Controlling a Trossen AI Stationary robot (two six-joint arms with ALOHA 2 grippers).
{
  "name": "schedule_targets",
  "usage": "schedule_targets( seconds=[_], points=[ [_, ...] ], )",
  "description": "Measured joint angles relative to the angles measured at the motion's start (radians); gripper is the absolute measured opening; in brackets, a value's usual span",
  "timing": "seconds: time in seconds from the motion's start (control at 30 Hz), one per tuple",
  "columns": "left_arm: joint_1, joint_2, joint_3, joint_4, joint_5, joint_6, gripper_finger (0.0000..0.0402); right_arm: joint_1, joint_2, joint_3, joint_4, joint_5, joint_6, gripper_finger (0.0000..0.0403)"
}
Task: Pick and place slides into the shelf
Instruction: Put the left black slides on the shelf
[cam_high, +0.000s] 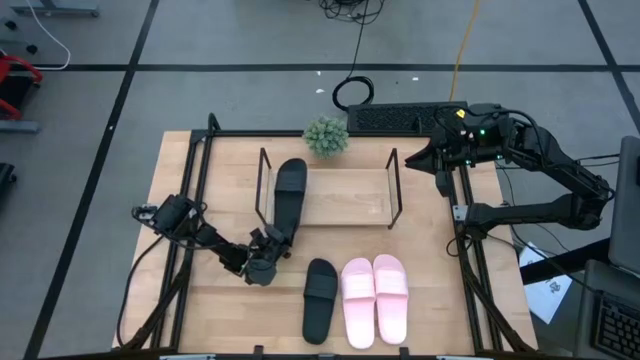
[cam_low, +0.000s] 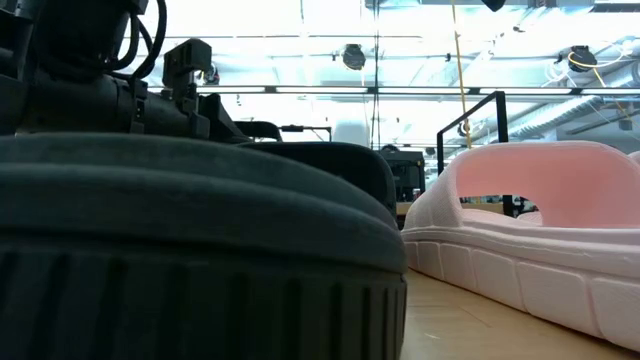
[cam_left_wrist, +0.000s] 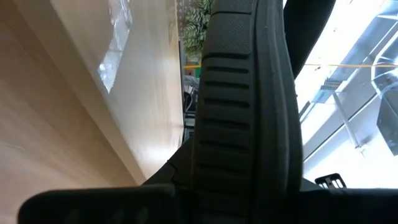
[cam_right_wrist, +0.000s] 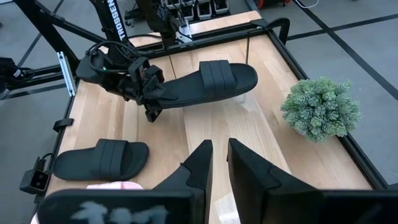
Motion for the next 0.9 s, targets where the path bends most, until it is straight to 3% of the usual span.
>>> schedule_targets(
  seconds=[0.5, 0.9],
  points=[
    [-0.005, 0.0, 0.001, 0.007, 0.033, 0.048, 0.0076, 0.0, 0.0, 0.0, 0.0, 0.0, 0.0, 0.0043],
    [-0.01, 0.0, 0.001, 0.008, 0.046, 0.054, 0.0219, 0.0, 0.0, 0.0, -0.008, 0.0, 0.0, 0.0043]
  ],
)
